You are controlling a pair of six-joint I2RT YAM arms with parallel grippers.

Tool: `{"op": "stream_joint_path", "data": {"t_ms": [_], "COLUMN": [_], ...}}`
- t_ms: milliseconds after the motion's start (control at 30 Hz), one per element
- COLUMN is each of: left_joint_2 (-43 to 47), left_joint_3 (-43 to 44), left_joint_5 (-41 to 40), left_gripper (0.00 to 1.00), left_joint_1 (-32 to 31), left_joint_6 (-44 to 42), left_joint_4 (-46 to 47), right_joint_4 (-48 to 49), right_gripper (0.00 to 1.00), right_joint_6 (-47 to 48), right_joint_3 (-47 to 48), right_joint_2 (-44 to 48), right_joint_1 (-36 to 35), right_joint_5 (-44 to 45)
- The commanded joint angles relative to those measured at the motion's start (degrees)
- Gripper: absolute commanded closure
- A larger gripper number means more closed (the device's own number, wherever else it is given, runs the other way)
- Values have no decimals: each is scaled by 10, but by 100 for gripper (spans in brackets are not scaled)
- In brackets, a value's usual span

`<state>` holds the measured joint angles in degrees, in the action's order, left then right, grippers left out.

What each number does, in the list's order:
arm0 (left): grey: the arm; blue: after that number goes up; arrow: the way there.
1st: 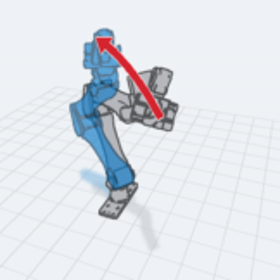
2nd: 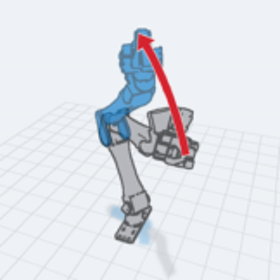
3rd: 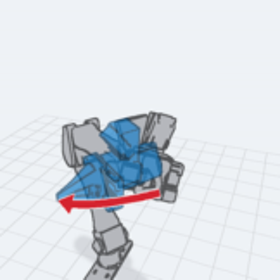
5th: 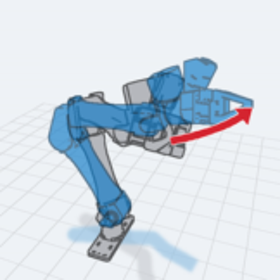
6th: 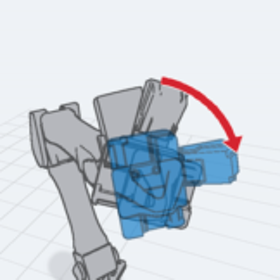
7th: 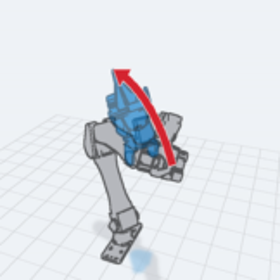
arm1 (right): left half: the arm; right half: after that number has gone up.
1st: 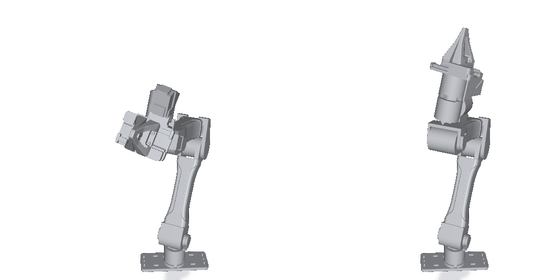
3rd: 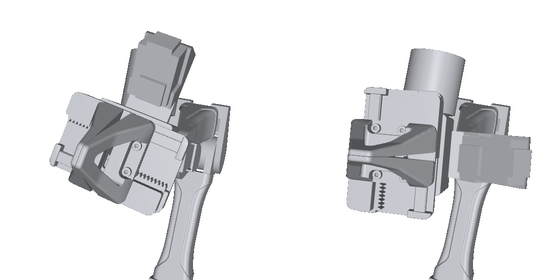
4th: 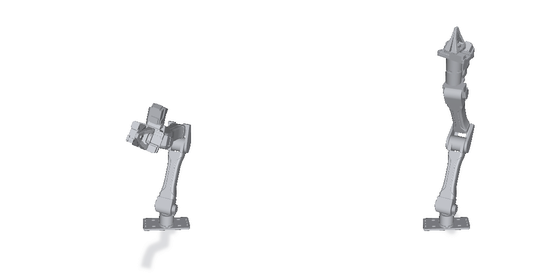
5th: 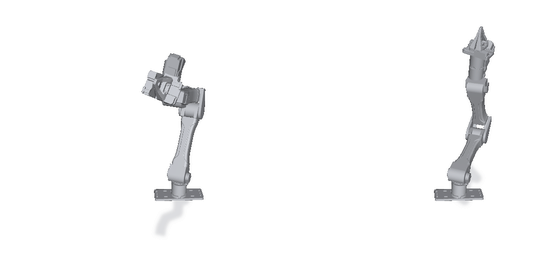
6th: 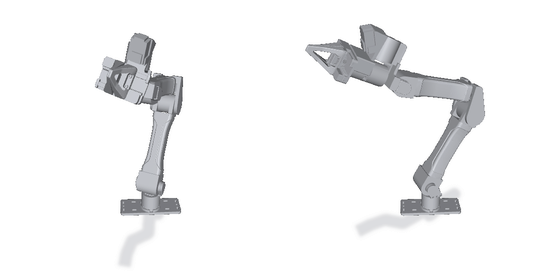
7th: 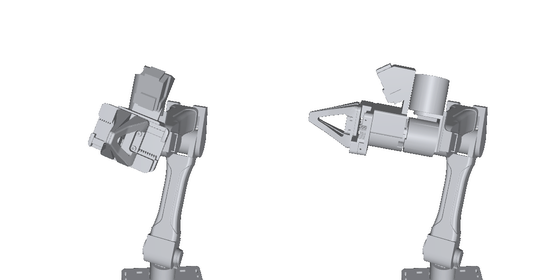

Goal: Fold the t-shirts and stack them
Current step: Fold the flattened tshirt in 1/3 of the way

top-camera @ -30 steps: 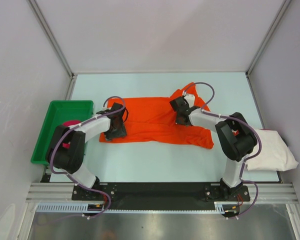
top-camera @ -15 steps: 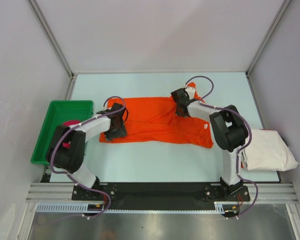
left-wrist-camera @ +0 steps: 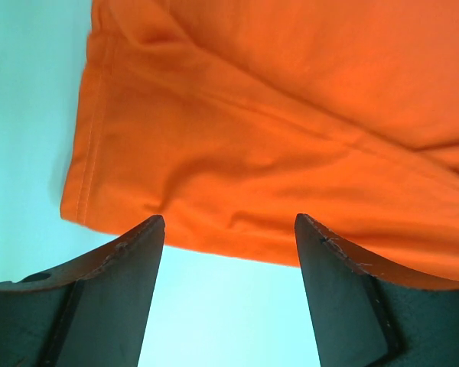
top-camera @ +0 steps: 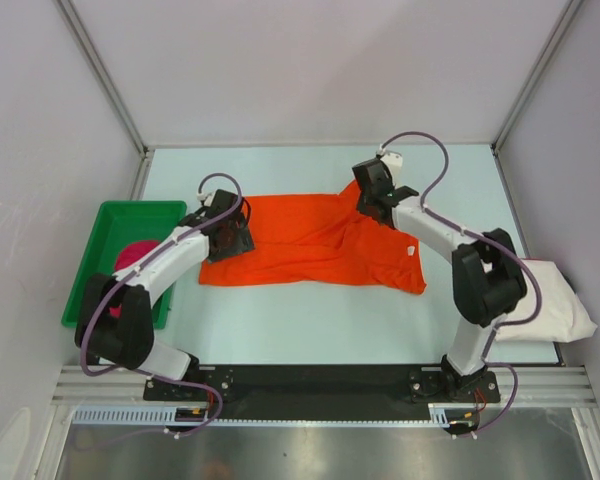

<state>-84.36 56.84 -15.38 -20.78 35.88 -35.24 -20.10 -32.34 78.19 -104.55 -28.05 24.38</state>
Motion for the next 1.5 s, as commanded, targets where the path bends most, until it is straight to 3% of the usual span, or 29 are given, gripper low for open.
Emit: {"op": "stream_joint_path", "data": {"t_ms": [0,167,267,433,900,1467], "left_joint_2": [9,-16,-36,-74,-147,-102], "left_joint_3": [23,3,-7,-5,2,-35], "left_joint_5": [-18,-20,-23,-18,-26,-32], "left_gripper": [25,25,25,26,30,30], "left_joint_1": [-3,-2,-2,0,9,40], "left_joint_6": [-2,9,5,2,22,4], "left_joint_4": [7,32,47,56,-14,-49], "right_joint_4": [-25,6,9,32,-50,-105], "right_gripper": [81,85,87,89,91,87], "right_joint_6": [-27,-95,-111,-109,-182,-211], "right_joint_3": [-72,-209,-236,-253,-295,-369], "right_joint_2": [64,117,116,99,104,199], "right_joint_1": [-8,-28,-39,-42,-26,14], "right_joint_5": [18,20,21,32,44,23]}}
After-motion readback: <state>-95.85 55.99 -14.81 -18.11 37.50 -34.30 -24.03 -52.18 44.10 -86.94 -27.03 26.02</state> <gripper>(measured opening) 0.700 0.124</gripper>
